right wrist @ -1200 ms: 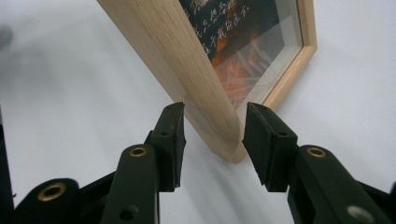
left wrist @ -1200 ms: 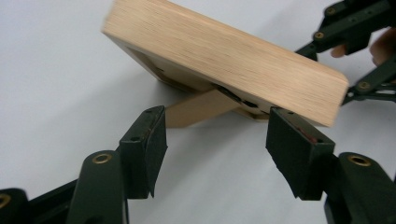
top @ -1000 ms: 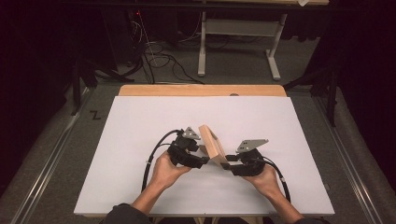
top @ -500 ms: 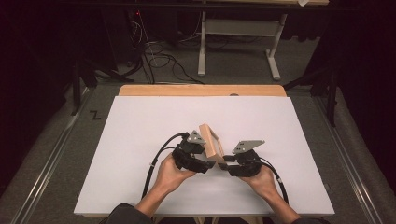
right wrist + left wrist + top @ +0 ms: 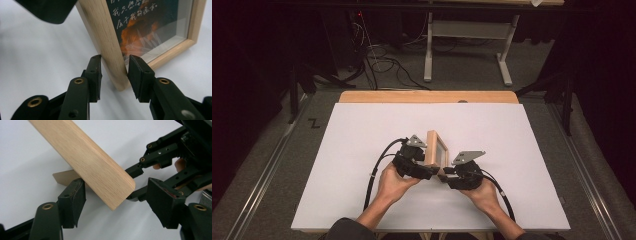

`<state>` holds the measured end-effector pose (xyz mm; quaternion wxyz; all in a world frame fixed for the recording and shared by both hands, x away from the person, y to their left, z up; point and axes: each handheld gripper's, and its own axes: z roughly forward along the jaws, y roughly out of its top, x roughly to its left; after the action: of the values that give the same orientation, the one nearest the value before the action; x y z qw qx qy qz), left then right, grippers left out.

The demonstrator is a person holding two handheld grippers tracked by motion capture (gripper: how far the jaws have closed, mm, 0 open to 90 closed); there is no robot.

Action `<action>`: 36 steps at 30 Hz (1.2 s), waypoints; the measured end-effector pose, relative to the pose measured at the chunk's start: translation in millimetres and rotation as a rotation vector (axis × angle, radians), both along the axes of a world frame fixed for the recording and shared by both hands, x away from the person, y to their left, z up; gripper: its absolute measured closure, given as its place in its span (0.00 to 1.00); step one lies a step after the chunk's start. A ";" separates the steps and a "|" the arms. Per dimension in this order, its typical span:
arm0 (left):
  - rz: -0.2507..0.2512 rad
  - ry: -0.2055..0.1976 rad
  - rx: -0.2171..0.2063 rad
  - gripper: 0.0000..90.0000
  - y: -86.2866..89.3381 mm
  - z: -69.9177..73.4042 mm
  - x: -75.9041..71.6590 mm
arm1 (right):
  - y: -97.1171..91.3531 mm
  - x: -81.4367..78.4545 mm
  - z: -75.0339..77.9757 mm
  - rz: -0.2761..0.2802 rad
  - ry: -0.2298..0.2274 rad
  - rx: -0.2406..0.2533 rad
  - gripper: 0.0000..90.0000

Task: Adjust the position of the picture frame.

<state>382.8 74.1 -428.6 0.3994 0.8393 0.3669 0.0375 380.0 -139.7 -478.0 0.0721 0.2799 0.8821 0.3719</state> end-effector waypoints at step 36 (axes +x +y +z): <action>0.078 -0.031 -0.023 0.64 6.3 -1.4 9.2 | 14.4 0.2 2.6 0.021 0.010 -0.011 0.70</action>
<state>391.9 80.4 -430.0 0.4128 0.8191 0.3936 0.0620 380.2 -125.3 -475.4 0.0652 0.2719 0.8875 0.3664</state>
